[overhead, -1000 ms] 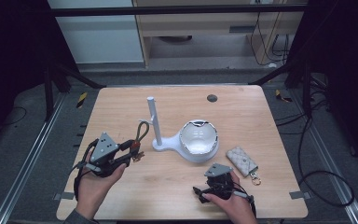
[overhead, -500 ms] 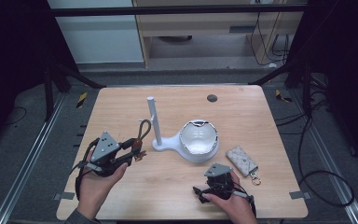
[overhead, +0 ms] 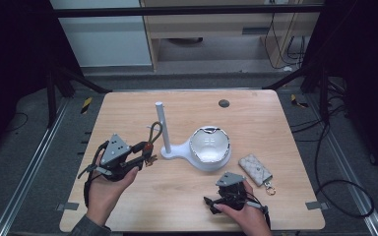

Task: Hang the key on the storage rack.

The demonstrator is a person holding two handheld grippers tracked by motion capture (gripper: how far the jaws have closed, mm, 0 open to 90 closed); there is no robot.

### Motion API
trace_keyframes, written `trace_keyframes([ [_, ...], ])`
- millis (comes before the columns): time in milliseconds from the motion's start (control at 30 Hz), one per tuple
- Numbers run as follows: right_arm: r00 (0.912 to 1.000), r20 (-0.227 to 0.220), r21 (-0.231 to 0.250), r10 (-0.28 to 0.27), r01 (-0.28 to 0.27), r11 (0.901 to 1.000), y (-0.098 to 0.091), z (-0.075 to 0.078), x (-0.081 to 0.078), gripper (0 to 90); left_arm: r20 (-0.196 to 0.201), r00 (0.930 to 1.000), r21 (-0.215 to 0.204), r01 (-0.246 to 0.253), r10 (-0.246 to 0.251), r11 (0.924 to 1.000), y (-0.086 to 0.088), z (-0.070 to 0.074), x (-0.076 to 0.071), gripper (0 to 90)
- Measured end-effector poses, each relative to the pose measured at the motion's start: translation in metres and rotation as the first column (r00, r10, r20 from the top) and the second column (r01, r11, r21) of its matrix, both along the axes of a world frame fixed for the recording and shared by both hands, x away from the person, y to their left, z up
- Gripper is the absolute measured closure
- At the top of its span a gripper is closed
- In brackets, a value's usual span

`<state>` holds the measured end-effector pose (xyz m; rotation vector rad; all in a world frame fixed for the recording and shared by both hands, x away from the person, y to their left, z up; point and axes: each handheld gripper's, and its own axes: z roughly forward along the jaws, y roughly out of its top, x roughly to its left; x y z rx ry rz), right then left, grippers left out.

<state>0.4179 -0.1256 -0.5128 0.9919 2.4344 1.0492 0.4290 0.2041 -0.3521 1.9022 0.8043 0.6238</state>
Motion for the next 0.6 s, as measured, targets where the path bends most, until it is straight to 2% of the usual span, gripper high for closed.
trace_keyframes([
  [167,1.0000,0.000,0.000,0.000,0.000,1.0000,0.000,0.000,0.000,4.2,-0.007,0.9999,0.013,-0.014,0.014,0.9998,-0.005,-0.005,0.009,65.8],
  [600,1.0000,-0.001,0.001,0.000,0.000,1.0000,0.000,0.000,0.000,4.2,-0.052,0.9977,0.005,-0.043,0.043,0.9991,-0.009,-0.021,0.029,65.8],
])
